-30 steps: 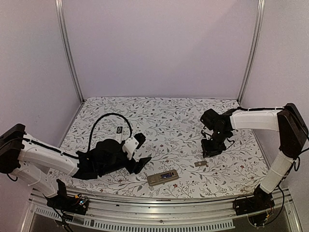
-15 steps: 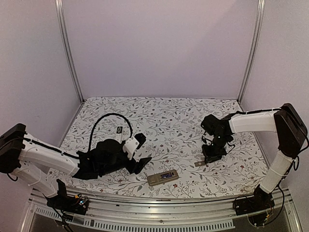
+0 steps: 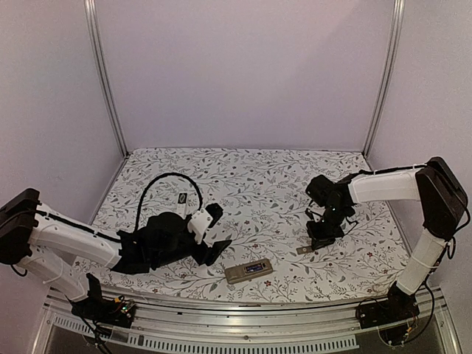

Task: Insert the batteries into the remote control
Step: Pick up the battery cover at the center of the board.

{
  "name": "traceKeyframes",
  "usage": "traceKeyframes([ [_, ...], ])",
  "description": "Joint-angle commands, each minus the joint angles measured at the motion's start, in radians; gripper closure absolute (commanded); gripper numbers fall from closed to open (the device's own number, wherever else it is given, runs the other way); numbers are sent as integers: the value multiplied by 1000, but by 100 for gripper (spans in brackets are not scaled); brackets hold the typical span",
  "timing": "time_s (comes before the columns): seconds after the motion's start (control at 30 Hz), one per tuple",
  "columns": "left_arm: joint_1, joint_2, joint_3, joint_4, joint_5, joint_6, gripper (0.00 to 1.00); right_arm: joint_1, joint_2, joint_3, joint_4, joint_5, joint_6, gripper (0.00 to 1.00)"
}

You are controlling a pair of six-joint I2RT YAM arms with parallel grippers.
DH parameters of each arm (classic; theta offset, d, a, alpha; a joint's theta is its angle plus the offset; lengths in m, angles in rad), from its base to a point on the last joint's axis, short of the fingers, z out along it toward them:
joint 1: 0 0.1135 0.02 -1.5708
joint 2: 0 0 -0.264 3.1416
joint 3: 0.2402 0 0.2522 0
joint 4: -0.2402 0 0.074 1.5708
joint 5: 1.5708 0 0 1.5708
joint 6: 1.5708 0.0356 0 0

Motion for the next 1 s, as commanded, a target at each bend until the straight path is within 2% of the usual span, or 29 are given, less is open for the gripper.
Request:
traceKeyframes([
  [0.0, 5, 8, 17, -9, -3, 7, 21, -2, 24, 5, 7, -10, -2, 93],
  [0.13, 5, 5, 16, -7, -5, 8, 21, -2, 18, 6, 2, -11, -1, 100],
  [0.37, 5, 5, 26, -6, 8, -14, 21, -2, -18, 37, -15, -8, -20, 100],
  [0.53, 5, 19, 82, -24, 89, -50, 23, 16, -99, 73, 29, -5, -73, 100],
  [0.8, 6, 57, 243, -29, 273, -225, 23, 173, -275, 157, 199, 39, -172, 100],
  [0.9, 7, 92, 317, -31, 372, -294, 20, 233, -294, 189, 255, 58, -204, 100],
  [0.97, 11, 106, 346, -29, 391, -332, 20, 267, -300, 209, 280, 70, -220, 100],
])
